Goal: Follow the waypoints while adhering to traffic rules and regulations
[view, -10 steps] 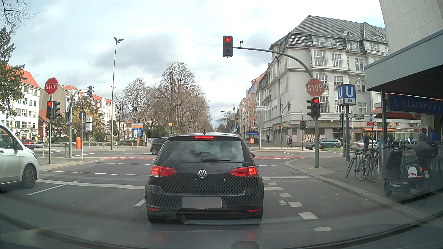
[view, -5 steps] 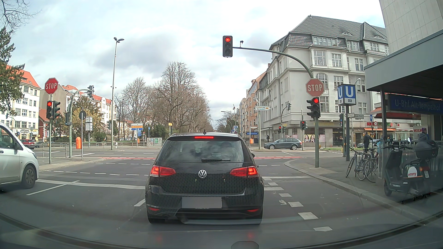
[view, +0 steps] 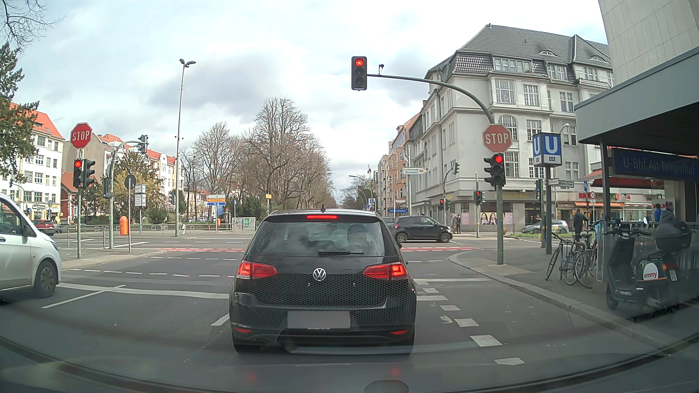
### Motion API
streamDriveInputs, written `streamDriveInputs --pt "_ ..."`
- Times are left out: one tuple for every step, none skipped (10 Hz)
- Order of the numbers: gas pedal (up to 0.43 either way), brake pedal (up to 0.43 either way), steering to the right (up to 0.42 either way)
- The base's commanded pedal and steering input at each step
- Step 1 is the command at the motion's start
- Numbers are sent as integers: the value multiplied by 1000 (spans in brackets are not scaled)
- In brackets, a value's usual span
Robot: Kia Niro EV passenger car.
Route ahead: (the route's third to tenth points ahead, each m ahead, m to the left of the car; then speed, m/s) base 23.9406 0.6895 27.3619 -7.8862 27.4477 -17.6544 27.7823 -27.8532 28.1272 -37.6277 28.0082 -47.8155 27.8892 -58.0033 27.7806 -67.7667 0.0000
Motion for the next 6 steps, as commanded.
streamDriveInputs --pt "0 396 -62" --pt "0 390 -62" --pt "0 396 -62" --pt "0 396 -62" --pt "0 396 -62" --pt "0 396 -62"
